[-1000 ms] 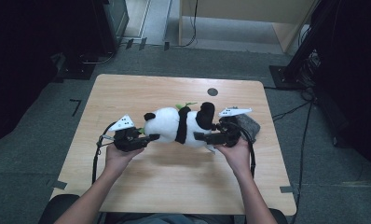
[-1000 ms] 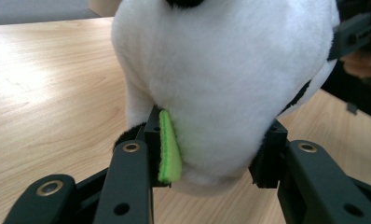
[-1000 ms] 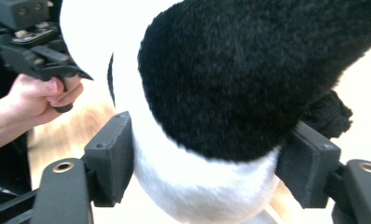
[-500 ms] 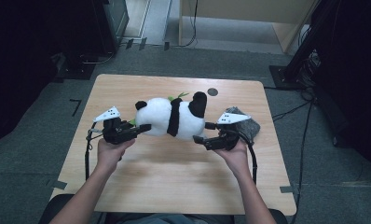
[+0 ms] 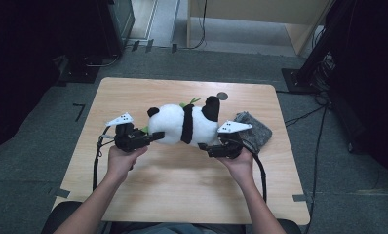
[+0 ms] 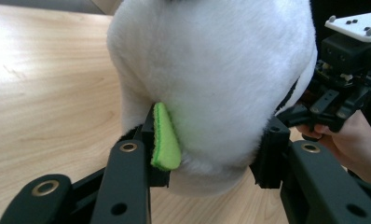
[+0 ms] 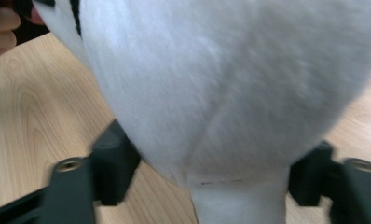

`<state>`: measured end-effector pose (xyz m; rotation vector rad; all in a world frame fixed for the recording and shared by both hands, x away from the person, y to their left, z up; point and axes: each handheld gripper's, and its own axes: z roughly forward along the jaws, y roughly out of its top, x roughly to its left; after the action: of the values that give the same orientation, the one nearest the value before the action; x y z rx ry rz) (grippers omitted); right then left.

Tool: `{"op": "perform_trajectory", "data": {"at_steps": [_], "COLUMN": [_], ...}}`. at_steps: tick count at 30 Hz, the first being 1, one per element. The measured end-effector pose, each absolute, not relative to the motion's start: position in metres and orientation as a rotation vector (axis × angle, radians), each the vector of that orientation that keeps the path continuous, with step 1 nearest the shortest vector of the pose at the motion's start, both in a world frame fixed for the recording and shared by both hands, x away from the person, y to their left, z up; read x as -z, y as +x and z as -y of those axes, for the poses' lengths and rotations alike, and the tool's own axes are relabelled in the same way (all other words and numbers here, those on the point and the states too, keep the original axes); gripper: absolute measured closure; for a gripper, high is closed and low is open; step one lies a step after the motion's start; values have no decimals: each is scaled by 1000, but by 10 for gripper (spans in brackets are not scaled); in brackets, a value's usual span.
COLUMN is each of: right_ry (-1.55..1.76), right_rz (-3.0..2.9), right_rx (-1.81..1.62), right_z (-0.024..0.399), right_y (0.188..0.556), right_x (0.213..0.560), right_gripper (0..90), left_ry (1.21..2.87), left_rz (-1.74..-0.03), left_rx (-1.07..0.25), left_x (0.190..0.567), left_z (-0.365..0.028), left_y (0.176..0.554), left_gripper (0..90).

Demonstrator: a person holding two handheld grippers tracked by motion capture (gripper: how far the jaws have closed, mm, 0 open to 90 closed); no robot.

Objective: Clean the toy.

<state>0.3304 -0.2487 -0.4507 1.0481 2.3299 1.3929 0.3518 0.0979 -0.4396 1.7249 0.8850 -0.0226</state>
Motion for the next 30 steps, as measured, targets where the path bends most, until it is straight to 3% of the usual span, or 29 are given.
{"op": "perform_trajectory", "data": {"at_steps": [10, 16, 22, 30], "right_ry": [1122, 1228, 1244, 1258], "right_rz": [-2325, -2322, -2290, -2272], "right_rx": [-1390, -1463, -1502, -1533], "right_z": [254, 259, 263, 261], "right_y": [326, 327, 325, 323], "right_x": [440, 436, 433, 430], "right_gripper": [395, 394, 374, 336], "left_ry": [1784, 1831, 1852, 1852], "left_rz": [-802, -724, -721, -786], "left_rx": [-95, -198, -202, -162], "left_x": [446, 448, 450, 452], "left_z": [-94, -92, -91, -95], "left_y": [348, 344, 341, 344], "left_gripper": [366, 313, 307, 368]}}
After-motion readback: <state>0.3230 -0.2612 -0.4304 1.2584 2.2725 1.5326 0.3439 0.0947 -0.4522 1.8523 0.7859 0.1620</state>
